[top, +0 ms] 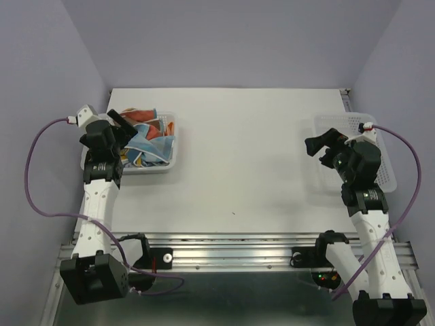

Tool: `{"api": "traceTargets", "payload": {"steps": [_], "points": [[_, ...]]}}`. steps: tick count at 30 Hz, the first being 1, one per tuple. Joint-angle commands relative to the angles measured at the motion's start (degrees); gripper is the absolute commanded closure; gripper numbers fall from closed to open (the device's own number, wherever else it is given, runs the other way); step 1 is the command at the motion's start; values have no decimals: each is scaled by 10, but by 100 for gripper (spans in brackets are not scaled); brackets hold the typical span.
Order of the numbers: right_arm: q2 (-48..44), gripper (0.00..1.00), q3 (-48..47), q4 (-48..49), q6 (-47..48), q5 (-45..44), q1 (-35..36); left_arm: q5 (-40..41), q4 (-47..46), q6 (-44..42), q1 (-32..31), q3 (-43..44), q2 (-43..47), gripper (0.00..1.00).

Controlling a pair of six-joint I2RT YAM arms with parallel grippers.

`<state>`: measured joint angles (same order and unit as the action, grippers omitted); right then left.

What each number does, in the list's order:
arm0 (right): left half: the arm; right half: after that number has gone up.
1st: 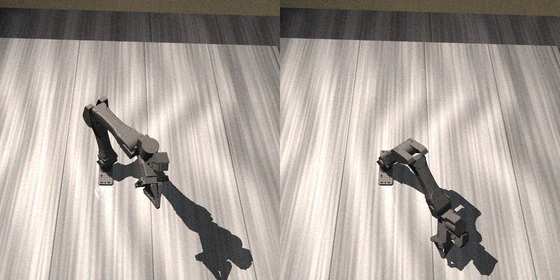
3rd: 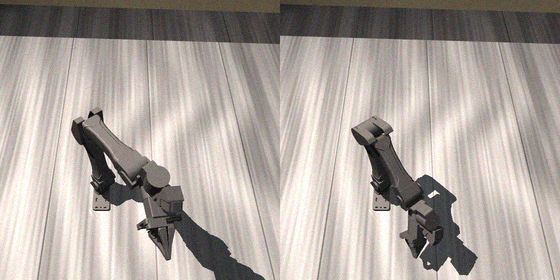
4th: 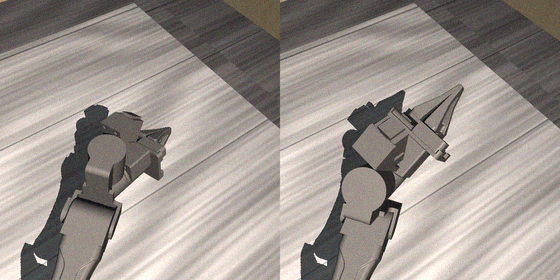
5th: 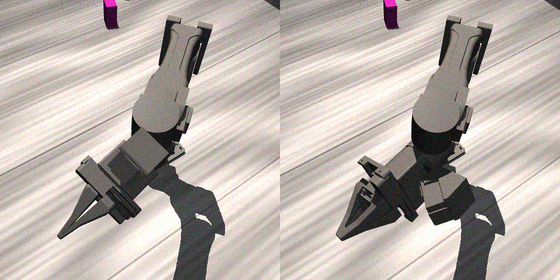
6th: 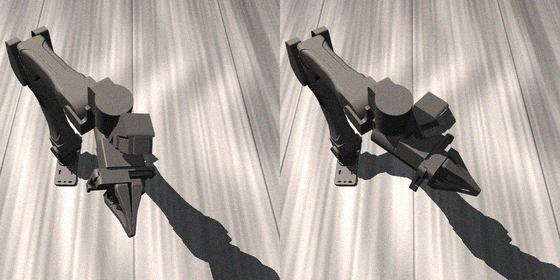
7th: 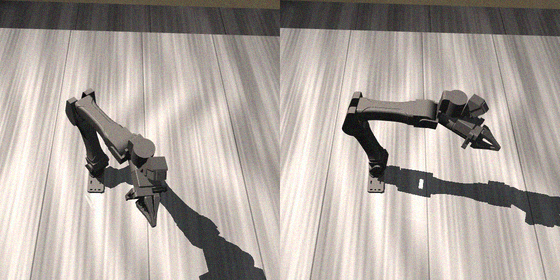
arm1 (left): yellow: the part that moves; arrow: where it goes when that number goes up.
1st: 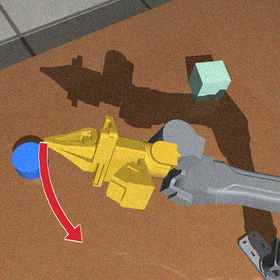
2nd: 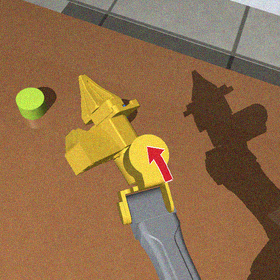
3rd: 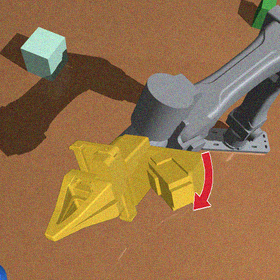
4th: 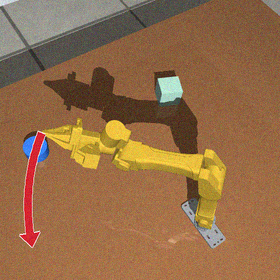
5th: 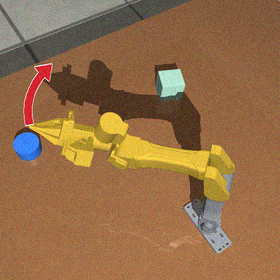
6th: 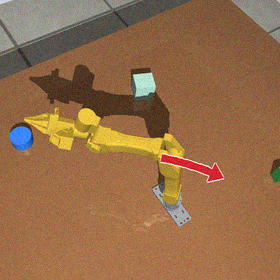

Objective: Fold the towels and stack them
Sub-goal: Grab crumpled towel

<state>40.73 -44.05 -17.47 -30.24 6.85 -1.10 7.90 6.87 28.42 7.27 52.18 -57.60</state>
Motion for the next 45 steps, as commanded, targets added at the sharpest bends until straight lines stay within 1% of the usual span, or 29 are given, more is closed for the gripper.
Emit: {"api": "traceTargets", "payload": {"steps": [1, 4, 8, 12, 17, 19, 21, 22, 23, 24, 25, 26, 28, 29, 31, 32, 33, 34, 38, 41, 42, 43, 44, 45], "points": [[-3, 0, 12, 24, 3, 4, -1, 7, -20, -15, 3, 12, -26, 1], [-2, 0, 25, 49, 7, 26, -1, 44, -7, -29, 5, 34, -63, 1], [6, 0, 35, 58, 6, 27, -1, 60, 15, -36, 9, 53, -119, 1], [20, 0, 30, 50, 10, 19, -1, 42, 5, -45, 22, 56, -166, 1], [30, 0, 29, 46, 12, 25, -1, 50, 3, -52, 42, 72, -218, 1], [31, 0, 28, 46, 15, 25, -1, 46, 3, -56, 56, 82, -240, 3], [30, 0, 24, 38, 17, 24, -1, 32, -2, -56, 74, 85, -253, 9], [29, 0, 24, 37, 18, 25, -1, 24, -3, -56, 79, 91, -264, 15], [27, 0, 25, 38, 17, 25, -1, 16, -5, -56, 83, 93, -269, 15], [25, 0, 27, 38, 18, 26, -1, 2, -7, -57, 84, 96, -273, 23], [23, 0, 27, 40, 17, 26, -1, -4, -7, -57, 85, 99, -277, 28], [20, 0, 29, 43, 16, 27, -1, -18, -10, -58, 84, 98, -277, 39], [17, 0, 32, 46, 16, 29, -1, -26, -17, -56, 84, 96, -274, 50], [17, 0, 32, 46, 15, 30, -1, -28, -17, -53, 84, 95, -272, 60], [16, 0, 33, 46, 14, 29, -1, -25, -16, -51, 85, 92, -263, 70], [16, 0, 33, 46, 14, 29, -1, -22, -18, -47, 84, 91, -258, 83], [17, 0, 33, 46, 13, 29, -1, -20, -18, -46, 84, 89, -255, 90], [16, 0, 33, 46, 13, 30, -1, -19, -17, -43, 84, 87, -244, 100], [18, 0, 33, 45, 12, 35, -1, -16, -20, -33, 84, 78, -213, 100], [18, 0, 31, 41, 11, 32, -1, -14, -40, -21, 84, 56, -169, 100], [18, 0, 31, 40, 11, 31, -1, -32, -43, -21, 84, 51, -154, 100], [19, 0, 31, 41, 12, 33, -1, -50, -63, -14, 85, 35, -121, 100], [18, 0, 31, 44, 11, 35, -1, -100, -103, -8, 82, 24, -103, 100], [18, 0, 31, 46, 11, 39, -1, -124, -103, -4, 82, 14, -86, 100]]}}
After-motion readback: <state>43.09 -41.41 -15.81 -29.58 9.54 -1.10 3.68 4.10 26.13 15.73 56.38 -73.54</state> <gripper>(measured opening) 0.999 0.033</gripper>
